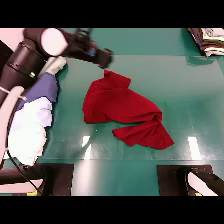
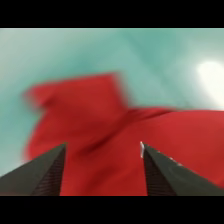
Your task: Fold the shirts.
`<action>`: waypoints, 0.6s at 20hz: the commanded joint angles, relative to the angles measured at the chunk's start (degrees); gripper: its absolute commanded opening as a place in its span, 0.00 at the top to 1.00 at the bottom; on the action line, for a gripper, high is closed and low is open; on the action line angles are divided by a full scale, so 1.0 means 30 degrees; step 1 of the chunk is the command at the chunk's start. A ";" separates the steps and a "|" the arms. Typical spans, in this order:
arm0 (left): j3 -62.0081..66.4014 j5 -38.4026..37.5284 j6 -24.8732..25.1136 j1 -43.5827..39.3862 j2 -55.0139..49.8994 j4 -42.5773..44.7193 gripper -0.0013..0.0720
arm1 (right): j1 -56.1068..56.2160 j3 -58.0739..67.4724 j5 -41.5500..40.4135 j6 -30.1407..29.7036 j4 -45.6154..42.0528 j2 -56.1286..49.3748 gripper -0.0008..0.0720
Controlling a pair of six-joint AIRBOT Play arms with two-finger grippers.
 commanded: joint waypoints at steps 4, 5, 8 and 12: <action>-0.6579 0.0175 -0.0262 0.6513 -0.0240 -0.4568 0.23 | -0.0015 0.0007 0.0124 0.0007 0.0022 -0.0117 0.97; -0.7402 0.0379 0.0131 0.6717 -0.0627 -0.4743 0.23 | -0.0015 0.0007 0.0168 0.0015 0.0051 -0.0270 0.97; -0.8145 0.0459 0.0364 0.6710 -0.2280 -0.5100 0.23 | 0.0007 0.0007 0.1013 0.0022 0.0175 -0.0918 0.97; -0.8145 0.0758 0.1537 0.6586 -0.3993 -0.7016 0.23 | 0.0007 0.0007 0.1661 0.0022 0.0204 -0.1647 0.97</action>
